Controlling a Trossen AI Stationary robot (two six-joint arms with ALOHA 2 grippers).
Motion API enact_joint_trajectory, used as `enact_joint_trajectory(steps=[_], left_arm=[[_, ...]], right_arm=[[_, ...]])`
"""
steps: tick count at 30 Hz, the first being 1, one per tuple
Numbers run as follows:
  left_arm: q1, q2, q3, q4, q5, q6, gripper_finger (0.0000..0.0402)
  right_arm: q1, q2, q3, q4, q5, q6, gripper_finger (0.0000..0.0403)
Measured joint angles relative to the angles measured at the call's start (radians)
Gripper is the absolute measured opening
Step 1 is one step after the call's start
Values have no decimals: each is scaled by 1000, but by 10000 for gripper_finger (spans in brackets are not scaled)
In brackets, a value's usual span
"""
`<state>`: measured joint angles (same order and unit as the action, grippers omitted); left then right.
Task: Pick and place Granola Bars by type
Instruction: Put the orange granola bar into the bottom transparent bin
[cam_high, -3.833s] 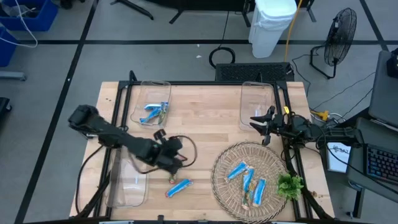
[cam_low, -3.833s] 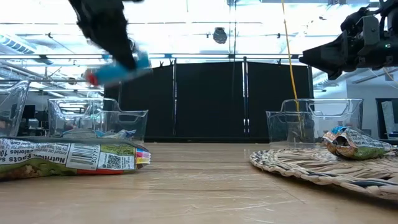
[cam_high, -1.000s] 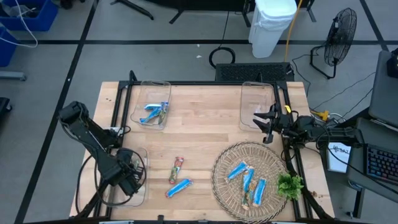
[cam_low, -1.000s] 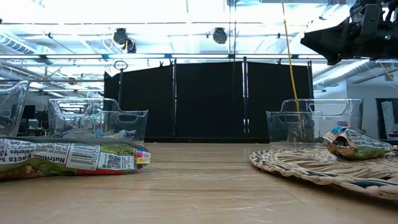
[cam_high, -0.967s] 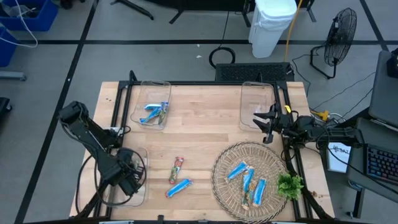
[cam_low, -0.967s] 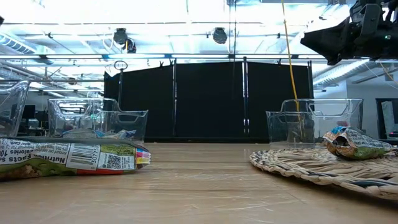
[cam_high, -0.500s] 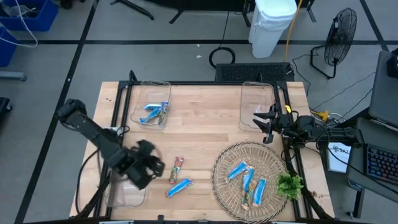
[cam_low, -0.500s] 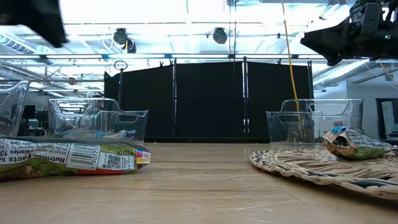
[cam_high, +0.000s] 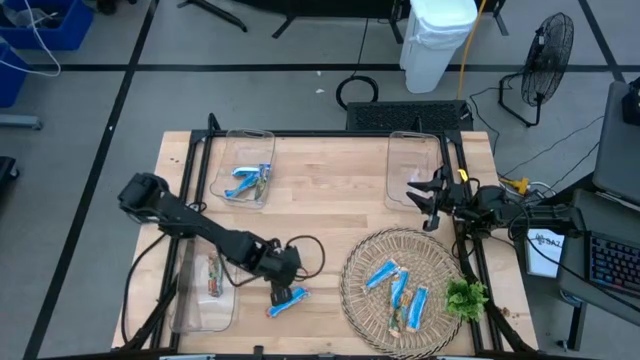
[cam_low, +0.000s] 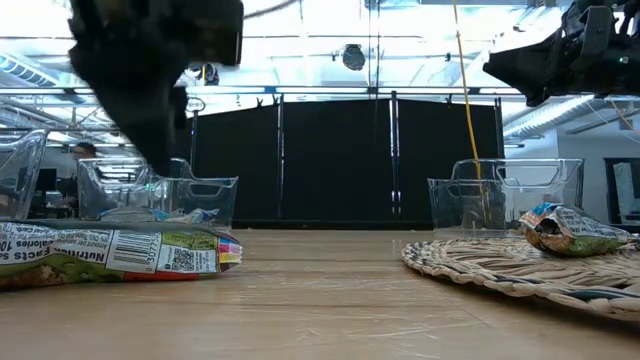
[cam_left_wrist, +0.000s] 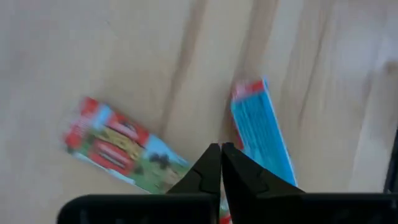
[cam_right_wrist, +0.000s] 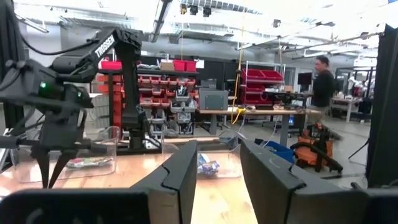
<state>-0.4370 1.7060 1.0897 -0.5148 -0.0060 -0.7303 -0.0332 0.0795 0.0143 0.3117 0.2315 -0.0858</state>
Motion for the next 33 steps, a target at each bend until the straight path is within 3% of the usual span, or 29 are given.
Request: enact_joint_trajectory(steps=[5,9,12,17,24,33], left_arm=[[-18,43,0,54,165,-40,5],[-42,43,0,199,215,-36,10],[-62,43,0,286,216,-14,4],[-89,43,0,293,213,-61,5],[-124,53,0,280,117,-78,3],[-127,166,0,275,163,-118,4]], right_arm=[[0,0,0,-15,0,14,114],[0,0,0,-20,0,21,114],[0,0,0,-21,0,21,114],[0,0,0,-25,0,21,114],[0,0,0,-25,0,21,114],[0,1,0,-27,0,21,114]])
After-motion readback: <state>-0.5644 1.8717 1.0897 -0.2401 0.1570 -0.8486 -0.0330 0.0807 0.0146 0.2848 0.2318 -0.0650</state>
